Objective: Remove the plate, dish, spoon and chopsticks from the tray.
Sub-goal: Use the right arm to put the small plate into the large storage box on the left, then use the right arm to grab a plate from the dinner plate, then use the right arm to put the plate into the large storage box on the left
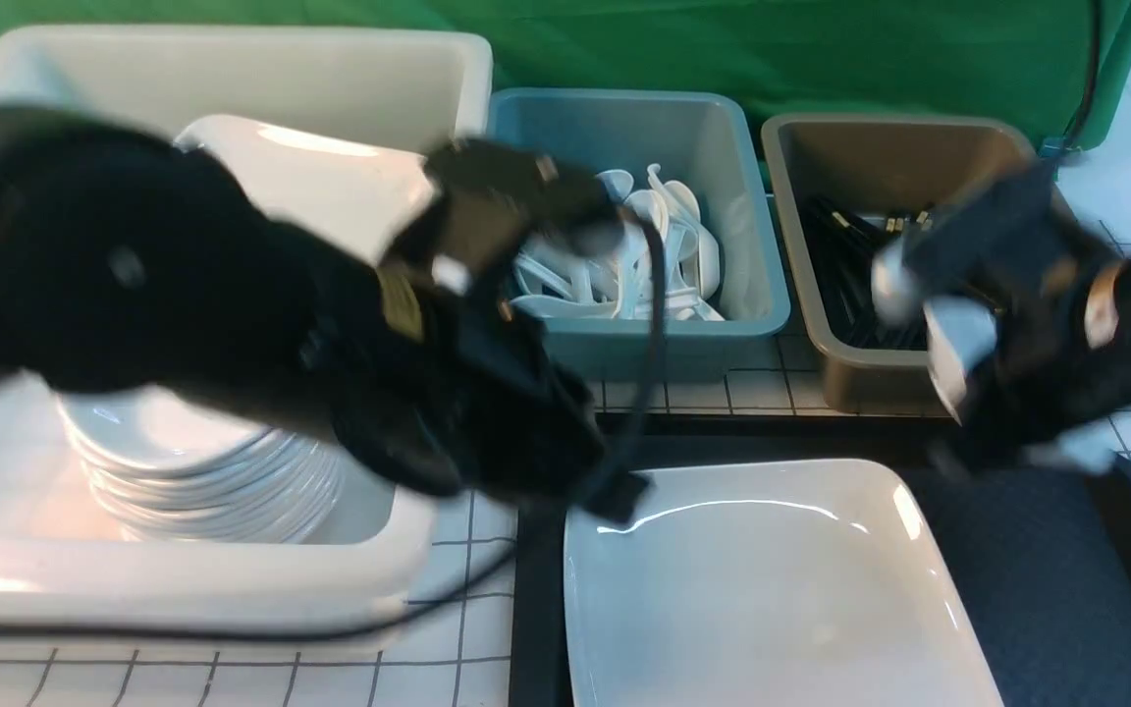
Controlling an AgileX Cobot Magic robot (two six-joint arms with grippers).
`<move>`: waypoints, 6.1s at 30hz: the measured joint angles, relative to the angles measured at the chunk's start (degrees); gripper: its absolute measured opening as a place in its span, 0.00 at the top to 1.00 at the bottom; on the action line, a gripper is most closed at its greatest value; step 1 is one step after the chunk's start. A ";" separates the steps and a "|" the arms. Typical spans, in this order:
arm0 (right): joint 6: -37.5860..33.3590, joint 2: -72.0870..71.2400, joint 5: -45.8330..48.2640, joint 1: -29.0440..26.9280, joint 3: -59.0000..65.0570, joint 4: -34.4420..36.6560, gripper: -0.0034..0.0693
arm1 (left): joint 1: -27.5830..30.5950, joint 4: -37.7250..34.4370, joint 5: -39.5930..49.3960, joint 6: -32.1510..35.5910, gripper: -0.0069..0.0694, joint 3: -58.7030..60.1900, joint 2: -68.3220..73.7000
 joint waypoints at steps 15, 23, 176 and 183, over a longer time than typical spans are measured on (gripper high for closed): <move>-11.08 15.40 -2.13 20.22 -34.30 21.52 0.90 | 33.29 6.13 14.48 -0.44 0.91 -3.63 -17.74; -13.00 35.20 -1.18 27.90 -50.45 21.59 0.90 | 52.75 5.23 21.77 -0.31 0.91 -3.63 -22.88; -9.47 56.67 -33.89 8.04 -71.47 50.20 0.91 | 50.00 10.01 10.56 -3.00 0.91 -3.07 -13.90; -9.38 60.22 -33.99 8.04 -71.47 49.57 0.90 | 50.27 8.50 10.56 -2.32 0.91 -3.07 -13.90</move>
